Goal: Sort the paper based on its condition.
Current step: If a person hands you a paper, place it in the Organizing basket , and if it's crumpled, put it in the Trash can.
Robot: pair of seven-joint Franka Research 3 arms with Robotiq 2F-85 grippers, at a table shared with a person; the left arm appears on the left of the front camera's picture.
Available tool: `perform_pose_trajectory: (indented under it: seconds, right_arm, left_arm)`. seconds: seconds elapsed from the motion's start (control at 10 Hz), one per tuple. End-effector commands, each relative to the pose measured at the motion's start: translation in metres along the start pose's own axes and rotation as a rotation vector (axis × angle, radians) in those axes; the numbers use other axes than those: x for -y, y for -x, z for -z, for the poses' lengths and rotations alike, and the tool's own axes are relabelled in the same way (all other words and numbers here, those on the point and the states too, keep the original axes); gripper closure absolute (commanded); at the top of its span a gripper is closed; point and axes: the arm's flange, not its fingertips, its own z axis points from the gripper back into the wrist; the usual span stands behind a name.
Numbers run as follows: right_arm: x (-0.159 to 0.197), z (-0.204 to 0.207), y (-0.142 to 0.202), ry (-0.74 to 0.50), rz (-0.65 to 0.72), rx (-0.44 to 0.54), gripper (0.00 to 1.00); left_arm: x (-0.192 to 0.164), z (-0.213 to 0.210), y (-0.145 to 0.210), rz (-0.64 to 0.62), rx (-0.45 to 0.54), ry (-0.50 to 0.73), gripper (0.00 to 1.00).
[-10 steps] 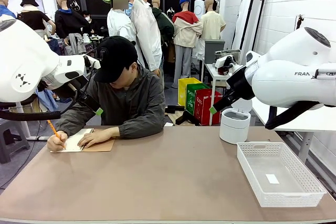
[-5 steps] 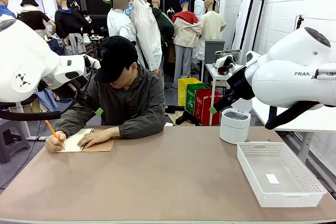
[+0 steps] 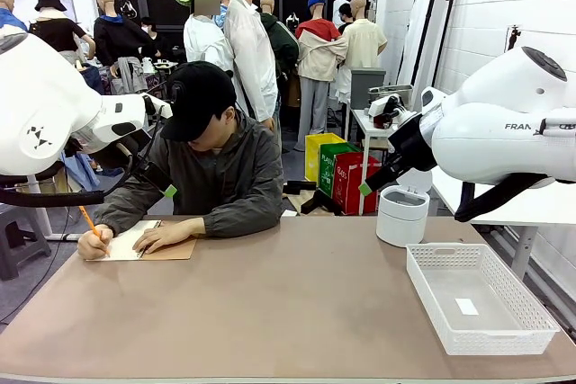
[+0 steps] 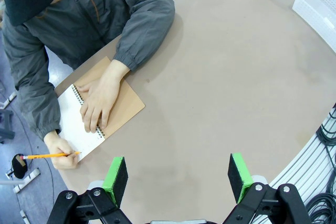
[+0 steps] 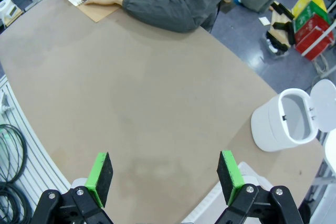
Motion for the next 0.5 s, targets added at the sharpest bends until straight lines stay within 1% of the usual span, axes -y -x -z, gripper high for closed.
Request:
perform_pose_trajectory:
  seconds: [0.0, 0.4]
  right_arm:
    - [0.0001, 0.0000, -0.0002, -0.005, 0.001, 0.001, 0.00]
    - [0.0001, 0.0000, -0.0002, -0.005, 0.001, 0.001, 0.00]
  left_arm:
    - [-0.0006, -0.0006, -0.0001, 0.001, -0.003, -0.003, 0.00]
    - [-0.0006, -0.0006, -0.0001, 0.001, -0.003, -0.003, 0.00]
